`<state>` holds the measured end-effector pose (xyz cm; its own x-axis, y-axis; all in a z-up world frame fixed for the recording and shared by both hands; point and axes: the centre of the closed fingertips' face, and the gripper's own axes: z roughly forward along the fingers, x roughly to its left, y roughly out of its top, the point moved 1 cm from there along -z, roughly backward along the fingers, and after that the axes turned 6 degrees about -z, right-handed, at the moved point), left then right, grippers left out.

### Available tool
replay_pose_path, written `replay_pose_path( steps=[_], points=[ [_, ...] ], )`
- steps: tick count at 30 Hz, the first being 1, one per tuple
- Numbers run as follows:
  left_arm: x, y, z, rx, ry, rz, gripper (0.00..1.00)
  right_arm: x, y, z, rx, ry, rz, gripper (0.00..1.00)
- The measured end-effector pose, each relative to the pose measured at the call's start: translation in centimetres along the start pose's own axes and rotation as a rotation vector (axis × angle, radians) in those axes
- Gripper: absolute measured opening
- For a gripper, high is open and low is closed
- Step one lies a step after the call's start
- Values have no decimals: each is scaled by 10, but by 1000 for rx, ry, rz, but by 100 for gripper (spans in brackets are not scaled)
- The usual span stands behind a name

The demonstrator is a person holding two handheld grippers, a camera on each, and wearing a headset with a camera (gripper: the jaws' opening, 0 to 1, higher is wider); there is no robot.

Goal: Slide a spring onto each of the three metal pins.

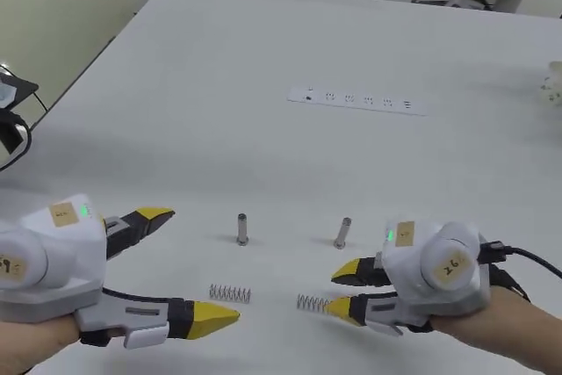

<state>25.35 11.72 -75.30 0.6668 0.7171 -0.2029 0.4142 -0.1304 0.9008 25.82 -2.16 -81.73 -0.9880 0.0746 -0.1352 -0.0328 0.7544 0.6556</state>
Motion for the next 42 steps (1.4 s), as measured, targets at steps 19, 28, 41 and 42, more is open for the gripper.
replay_pose_path(
  steps=[19,28,41,42],
  points=[
    [2,-5,-4,1,3,-8,95,6,-20,22,114,57,-62,9],
    [2,-6,-5,7,1,2,95,7,-19,17,104,58,-58,8],
    [-12,-8,4,46,-42,26,94,0,-24,-12,86,30,-60,8],
    [-13,-7,5,45,-45,28,94,-2,-25,-15,84,23,-61,8]
  ],
)
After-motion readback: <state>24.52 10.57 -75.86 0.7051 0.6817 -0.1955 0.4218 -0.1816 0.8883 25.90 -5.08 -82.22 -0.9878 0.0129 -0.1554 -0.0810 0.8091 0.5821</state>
